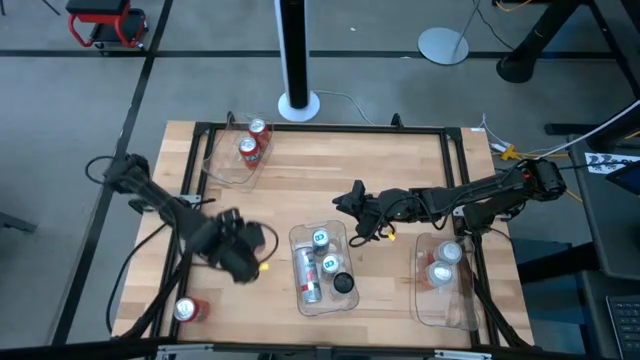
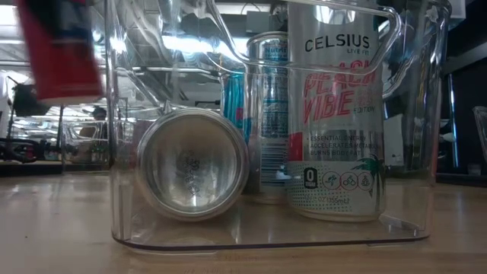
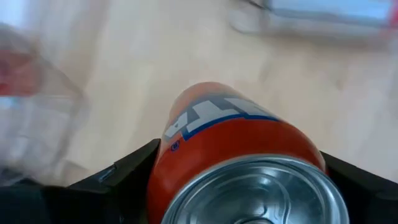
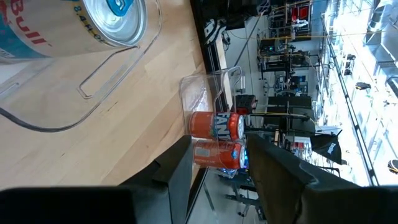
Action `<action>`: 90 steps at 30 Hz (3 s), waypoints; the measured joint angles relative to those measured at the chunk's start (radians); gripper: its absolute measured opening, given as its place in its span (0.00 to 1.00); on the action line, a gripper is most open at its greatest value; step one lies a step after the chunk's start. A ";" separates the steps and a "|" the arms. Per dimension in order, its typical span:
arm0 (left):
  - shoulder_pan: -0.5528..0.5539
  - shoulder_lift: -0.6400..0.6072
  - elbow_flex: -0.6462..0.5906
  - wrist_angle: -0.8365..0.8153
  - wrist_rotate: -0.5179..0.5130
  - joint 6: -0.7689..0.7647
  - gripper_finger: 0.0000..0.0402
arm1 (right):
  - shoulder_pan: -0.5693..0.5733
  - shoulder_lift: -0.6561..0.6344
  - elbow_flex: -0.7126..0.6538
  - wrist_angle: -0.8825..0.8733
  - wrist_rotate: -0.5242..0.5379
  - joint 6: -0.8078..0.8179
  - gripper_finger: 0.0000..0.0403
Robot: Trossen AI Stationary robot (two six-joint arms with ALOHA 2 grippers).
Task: Sort soda cans
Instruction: Put the right orange soda can into the top transparent bin
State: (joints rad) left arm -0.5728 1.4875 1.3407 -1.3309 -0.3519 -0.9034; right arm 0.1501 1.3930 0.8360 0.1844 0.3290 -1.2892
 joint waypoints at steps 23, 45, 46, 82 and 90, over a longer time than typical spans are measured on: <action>0.885 -0.218 0.002 -0.016 -0.282 0.378 0.76 | 0.000 0.000 0.000 0.000 0.000 -0.023 0.38; 1.496 -0.182 -0.138 0.356 -0.016 0.594 0.76 | 0.000 0.000 0.000 0.000 0.000 -0.027 0.38; 1.506 -0.174 -0.148 0.358 -0.016 0.599 0.76 | 0.000 0.000 0.000 0.000 0.001 -0.026 0.38; 1.589 0.083 -0.224 0.490 0.117 0.653 0.91 | 0.000 0.000 0.000 0.000 0.001 -0.027 0.38; 1.582 0.011 -0.177 0.445 0.114 0.679 0.88 | 0.000 0.000 0.000 0.000 0.000 -0.027 0.38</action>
State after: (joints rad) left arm 1.0091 1.4980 1.1636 -0.8860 -0.2380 -0.2242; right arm 0.1501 1.3930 0.8360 0.1841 0.3294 -1.3163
